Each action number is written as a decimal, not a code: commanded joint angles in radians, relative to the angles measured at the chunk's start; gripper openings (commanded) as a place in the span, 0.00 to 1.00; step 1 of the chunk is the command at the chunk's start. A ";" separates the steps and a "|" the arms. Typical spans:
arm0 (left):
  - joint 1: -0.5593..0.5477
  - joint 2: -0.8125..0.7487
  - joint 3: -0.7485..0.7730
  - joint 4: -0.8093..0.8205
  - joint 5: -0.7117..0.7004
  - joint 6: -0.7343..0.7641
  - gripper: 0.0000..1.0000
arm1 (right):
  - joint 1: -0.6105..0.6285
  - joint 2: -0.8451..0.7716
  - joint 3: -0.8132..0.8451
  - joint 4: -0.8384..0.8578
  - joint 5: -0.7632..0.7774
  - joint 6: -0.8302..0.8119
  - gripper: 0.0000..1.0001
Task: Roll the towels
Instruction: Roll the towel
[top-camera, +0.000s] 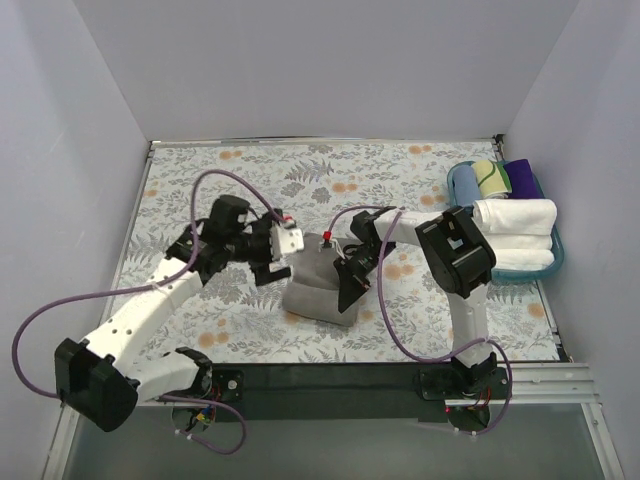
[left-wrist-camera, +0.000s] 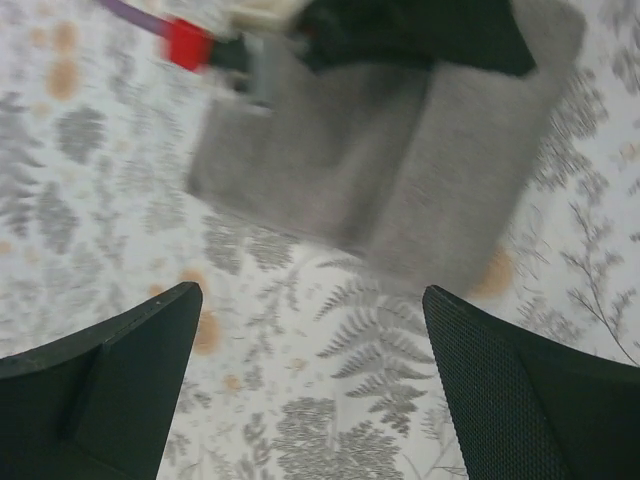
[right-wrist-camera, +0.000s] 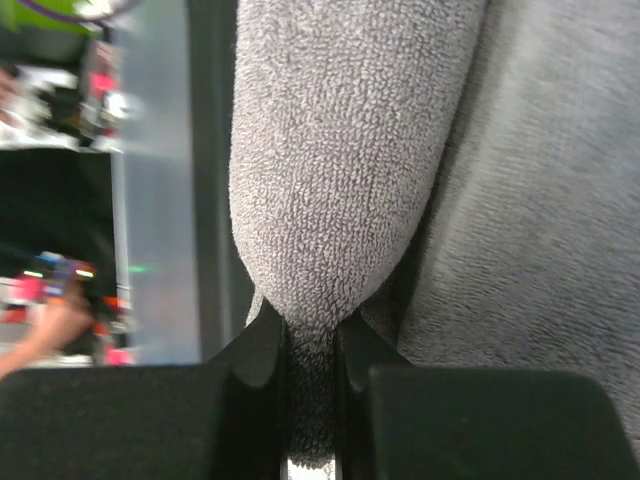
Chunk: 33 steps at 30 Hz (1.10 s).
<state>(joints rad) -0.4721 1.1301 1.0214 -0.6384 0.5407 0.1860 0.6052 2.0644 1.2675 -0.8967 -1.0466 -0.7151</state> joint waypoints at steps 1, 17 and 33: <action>-0.106 -0.062 -0.156 -0.011 -0.168 0.141 0.87 | -0.024 0.103 0.015 -0.097 0.080 -0.078 0.01; -0.430 0.091 -0.372 0.321 -0.315 0.187 0.81 | -0.044 0.249 0.105 -0.099 0.142 -0.072 0.01; -0.441 0.273 -0.296 -0.015 -0.165 0.133 0.00 | -0.137 0.040 0.151 -0.061 0.226 0.089 0.60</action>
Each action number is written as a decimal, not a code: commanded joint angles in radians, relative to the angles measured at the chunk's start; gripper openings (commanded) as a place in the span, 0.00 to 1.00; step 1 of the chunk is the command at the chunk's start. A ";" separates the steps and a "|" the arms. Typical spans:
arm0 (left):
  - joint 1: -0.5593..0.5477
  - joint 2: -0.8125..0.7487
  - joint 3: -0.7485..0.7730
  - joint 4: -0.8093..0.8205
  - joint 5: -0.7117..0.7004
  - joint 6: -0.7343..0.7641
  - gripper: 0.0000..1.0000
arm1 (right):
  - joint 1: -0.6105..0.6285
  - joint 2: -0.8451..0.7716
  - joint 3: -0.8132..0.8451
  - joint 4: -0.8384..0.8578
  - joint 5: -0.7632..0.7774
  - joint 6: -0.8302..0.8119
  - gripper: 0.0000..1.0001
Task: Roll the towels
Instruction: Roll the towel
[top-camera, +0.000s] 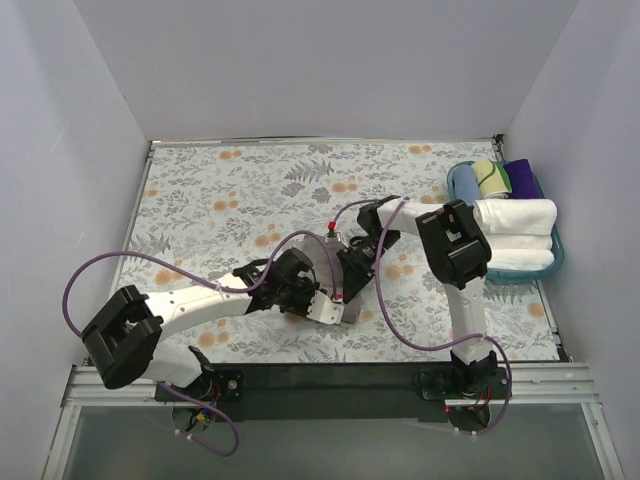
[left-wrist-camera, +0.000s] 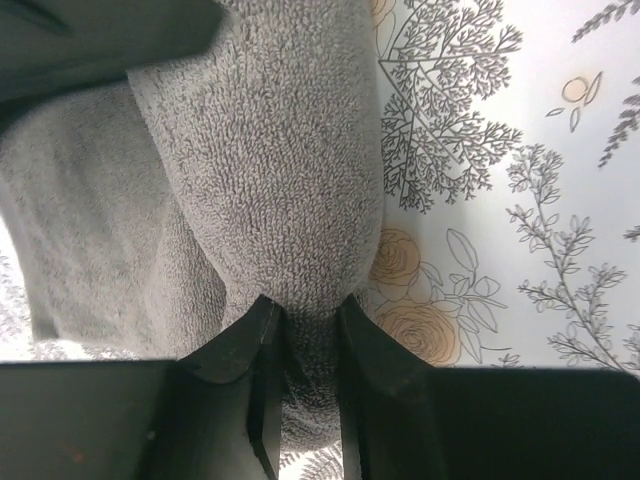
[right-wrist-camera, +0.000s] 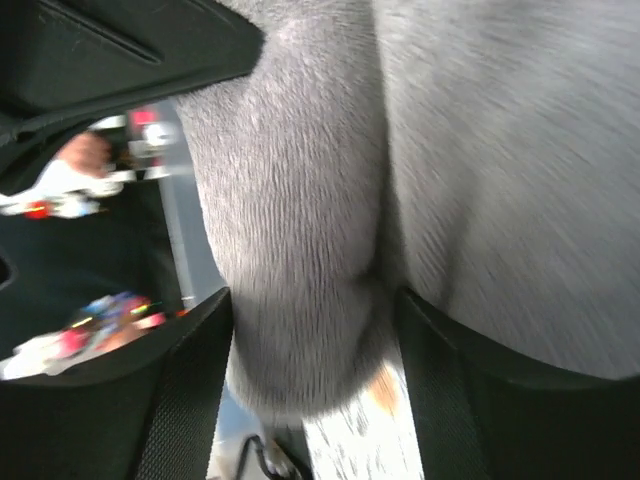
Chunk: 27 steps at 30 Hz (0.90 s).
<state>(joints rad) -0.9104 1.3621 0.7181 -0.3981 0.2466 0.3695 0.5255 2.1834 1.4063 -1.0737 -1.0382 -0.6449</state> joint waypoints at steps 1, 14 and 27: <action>0.004 0.057 0.017 -0.272 0.157 -0.082 0.00 | -0.090 -0.133 0.016 0.133 0.236 0.034 0.60; 0.221 0.500 0.384 -0.599 0.453 -0.086 0.01 | -0.157 -0.634 -0.172 0.261 0.397 0.067 0.45; 0.343 0.845 0.667 -0.743 0.497 0.000 0.13 | 0.195 -0.780 -0.429 0.583 0.693 0.059 0.74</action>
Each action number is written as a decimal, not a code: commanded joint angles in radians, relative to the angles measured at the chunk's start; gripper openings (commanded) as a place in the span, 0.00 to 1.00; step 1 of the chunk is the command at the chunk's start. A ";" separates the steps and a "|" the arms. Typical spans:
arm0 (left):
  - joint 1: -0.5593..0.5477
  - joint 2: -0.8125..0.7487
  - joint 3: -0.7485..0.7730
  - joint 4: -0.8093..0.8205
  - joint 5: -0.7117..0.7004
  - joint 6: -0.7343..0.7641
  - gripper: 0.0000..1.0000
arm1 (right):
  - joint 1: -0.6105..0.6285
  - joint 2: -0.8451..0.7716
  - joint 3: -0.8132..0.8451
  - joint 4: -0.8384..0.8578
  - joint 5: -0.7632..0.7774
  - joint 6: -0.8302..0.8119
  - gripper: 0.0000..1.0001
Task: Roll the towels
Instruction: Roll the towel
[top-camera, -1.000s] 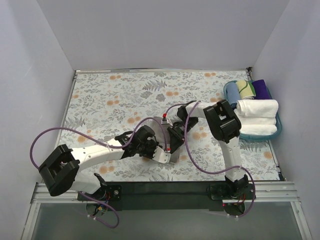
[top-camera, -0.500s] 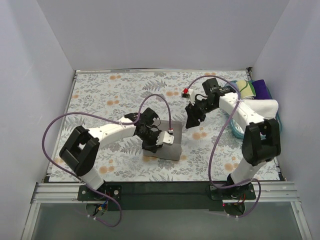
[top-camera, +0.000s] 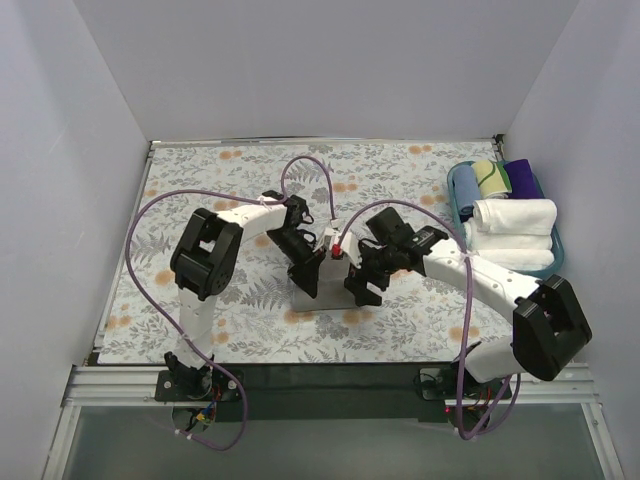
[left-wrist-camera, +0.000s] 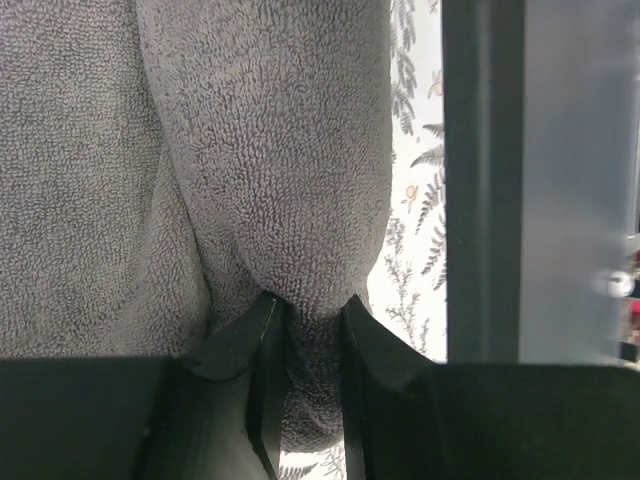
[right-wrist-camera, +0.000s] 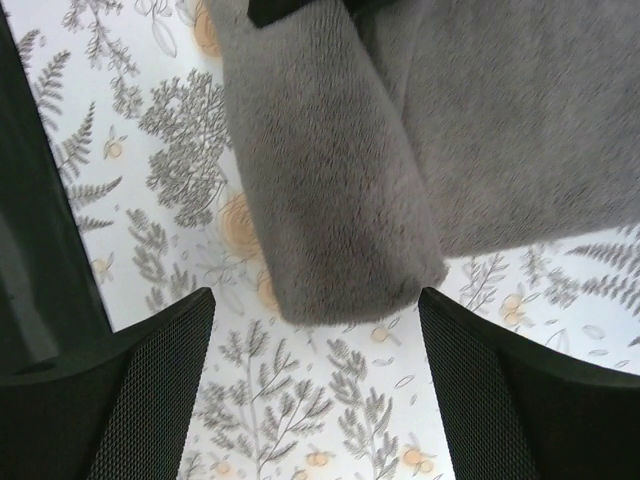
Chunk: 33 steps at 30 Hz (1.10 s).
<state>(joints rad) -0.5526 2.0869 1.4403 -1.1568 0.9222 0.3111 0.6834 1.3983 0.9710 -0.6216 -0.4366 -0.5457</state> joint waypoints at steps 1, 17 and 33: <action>-0.013 0.122 -0.057 0.022 -0.181 0.056 0.14 | 0.069 0.022 0.005 0.141 0.107 -0.052 0.74; 0.051 0.104 -0.032 0.090 -0.184 0.031 0.31 | 0.165 0.206 -0.068 0.206 0.018 -0.106 0.01; 0.211 -0.698 -0.446 0.460 -0.187 0.005 0.56 | -0.025 0.600 0.216 -0.208 -0.504 -0.031 0.01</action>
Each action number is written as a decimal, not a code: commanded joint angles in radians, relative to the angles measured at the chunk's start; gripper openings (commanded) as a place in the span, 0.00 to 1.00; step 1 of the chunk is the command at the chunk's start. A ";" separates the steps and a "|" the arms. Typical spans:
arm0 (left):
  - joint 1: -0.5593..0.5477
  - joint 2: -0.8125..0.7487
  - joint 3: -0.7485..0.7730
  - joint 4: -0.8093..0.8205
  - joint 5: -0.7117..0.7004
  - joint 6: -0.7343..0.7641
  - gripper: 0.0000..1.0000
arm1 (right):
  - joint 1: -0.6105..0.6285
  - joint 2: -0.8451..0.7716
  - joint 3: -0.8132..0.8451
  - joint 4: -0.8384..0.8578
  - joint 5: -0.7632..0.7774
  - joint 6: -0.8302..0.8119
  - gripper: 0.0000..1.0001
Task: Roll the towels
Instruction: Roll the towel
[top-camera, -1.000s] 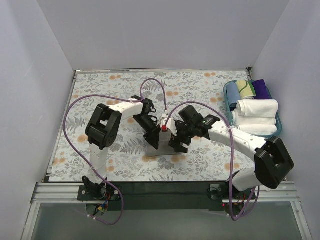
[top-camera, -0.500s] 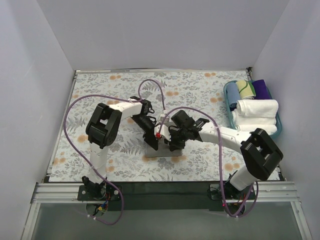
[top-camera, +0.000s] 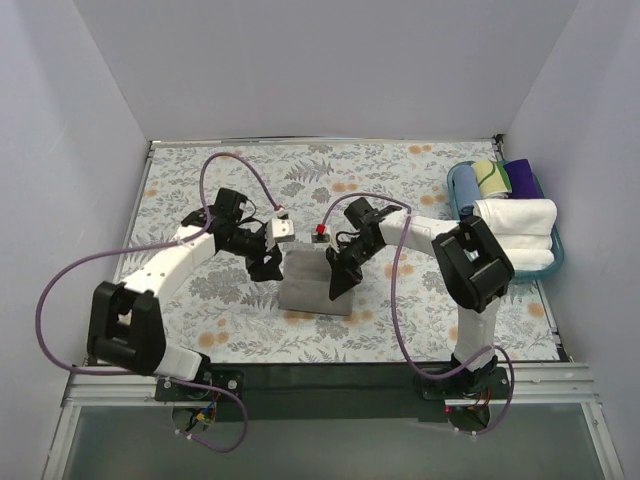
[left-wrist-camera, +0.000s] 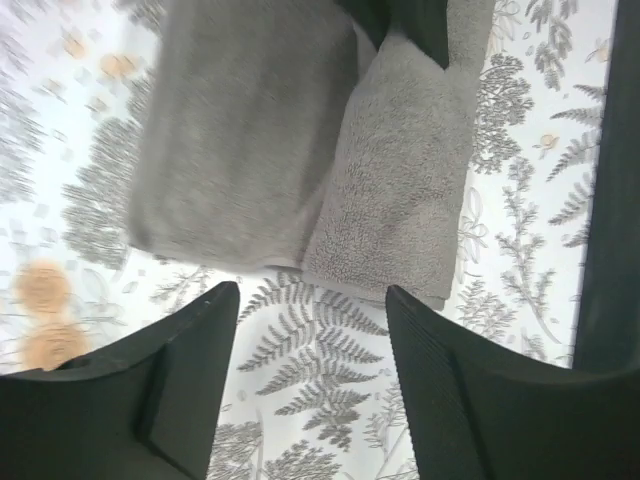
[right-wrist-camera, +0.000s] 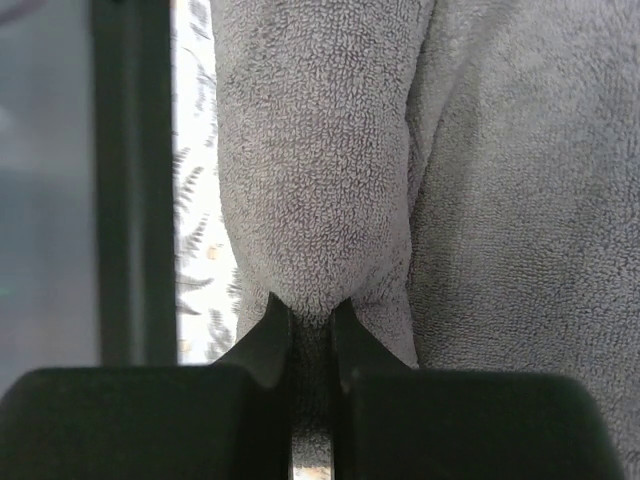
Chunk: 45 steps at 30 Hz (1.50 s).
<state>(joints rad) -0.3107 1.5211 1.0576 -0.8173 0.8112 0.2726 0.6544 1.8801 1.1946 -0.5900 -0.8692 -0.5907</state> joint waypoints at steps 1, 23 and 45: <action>-0.044 -0.165 -0.114 0.133 -0.093 0.054 0.57 | -0.007 0.164 0.006 -0.249 -0.094 0.017 0.01; -0.590 -0.210 -0.436 0.446 -0.635 0.123 0.60 | -0.041 0.550 0.316 -0.375 0.022 0.104 0.01; -0.447 0.250 -0.035 -0.256 -0.184 0.091 0.00 | -0.369 -0.043 0.310 -0.286 0.148 0.063 0.50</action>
<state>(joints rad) -0.7906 1.6375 1.0477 -0.7219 0.4427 0.3820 0.3214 1.9778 1.5341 -0.9134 -0.7643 -0.4671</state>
